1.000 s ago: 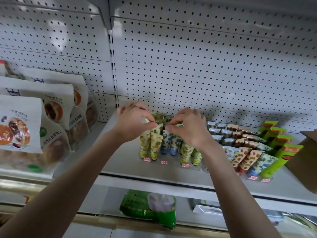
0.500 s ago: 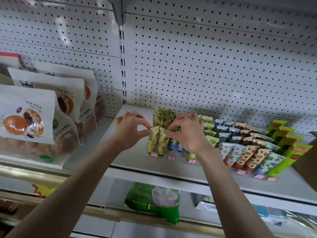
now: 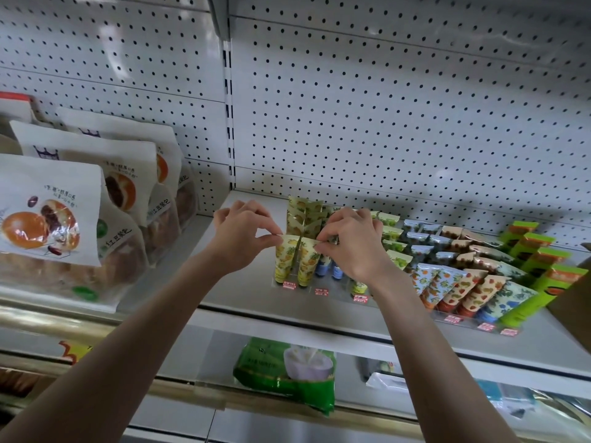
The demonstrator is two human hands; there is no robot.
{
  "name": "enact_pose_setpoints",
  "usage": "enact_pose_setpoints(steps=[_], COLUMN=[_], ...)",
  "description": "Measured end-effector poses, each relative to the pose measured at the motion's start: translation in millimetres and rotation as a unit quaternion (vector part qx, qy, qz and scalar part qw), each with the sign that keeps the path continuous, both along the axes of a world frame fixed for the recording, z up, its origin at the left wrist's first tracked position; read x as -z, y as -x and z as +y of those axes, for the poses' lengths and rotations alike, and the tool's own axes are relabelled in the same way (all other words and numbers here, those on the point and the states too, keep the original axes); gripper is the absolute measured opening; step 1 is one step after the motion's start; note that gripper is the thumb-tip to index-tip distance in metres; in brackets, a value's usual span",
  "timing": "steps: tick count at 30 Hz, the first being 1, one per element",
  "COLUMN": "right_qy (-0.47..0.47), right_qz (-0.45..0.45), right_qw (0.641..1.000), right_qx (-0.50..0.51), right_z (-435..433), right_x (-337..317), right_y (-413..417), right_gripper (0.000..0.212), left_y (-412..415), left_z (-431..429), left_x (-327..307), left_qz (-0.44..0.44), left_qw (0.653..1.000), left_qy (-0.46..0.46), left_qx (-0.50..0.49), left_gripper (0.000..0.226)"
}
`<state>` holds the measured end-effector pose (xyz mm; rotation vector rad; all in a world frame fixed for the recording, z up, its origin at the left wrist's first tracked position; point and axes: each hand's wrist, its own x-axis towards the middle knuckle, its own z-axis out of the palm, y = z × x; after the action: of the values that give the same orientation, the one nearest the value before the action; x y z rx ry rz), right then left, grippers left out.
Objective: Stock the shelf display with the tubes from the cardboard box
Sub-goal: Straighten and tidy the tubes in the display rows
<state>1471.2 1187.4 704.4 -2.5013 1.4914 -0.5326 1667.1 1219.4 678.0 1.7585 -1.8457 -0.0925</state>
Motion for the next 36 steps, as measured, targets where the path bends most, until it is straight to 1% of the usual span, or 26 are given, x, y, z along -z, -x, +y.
enact_pose_setpoints(steps=[7, 13, 20, 27, 32, 36], right_qy=[0.004, 0.010, 0.012, 0.002, -0.003, -0.008], right_qz=[0.004, 0.017, 0.012, -0.020, -0.065, -0.111], right_qw=[1.000, 1.000, 1.000, 1.000, 0.997, 0.993], right_qx=[-0.006, -0.001, 0.002, 0.006, 0.028, 0.033], right_z=[1, 2, 4, 3, -3, -7], right_x=[0, 1, 2, 1, -3, -6], right_y=[0, 1, 2, 3, 7, 8], right_gripper=[0.011, 0.013, 0.013, 0.012, 0.012, 0.011], left_y=[1, 3, 3, 4, 1, -2], left_z=[-1, 3, 6, 5, 1, -6], left_x=[-1, -1, 1, 2, -5, -6], left_qz=[-0.011, -0.014, -0.010, 0.008, 0.036, 0.064], left_qw=[1.000, 1.000, 1.000, 1.000, 0.999, 0.998], left_qy=[-0.010, -0.018, -0.015, -0.005, 0.010, 0.021], left_qx=[0.006, 0.003, -0.008, -0.002, 0.003, 0.000], left_gripper=[0.009, 0.013, 0.018, 0.018, 0.015, 0.008])
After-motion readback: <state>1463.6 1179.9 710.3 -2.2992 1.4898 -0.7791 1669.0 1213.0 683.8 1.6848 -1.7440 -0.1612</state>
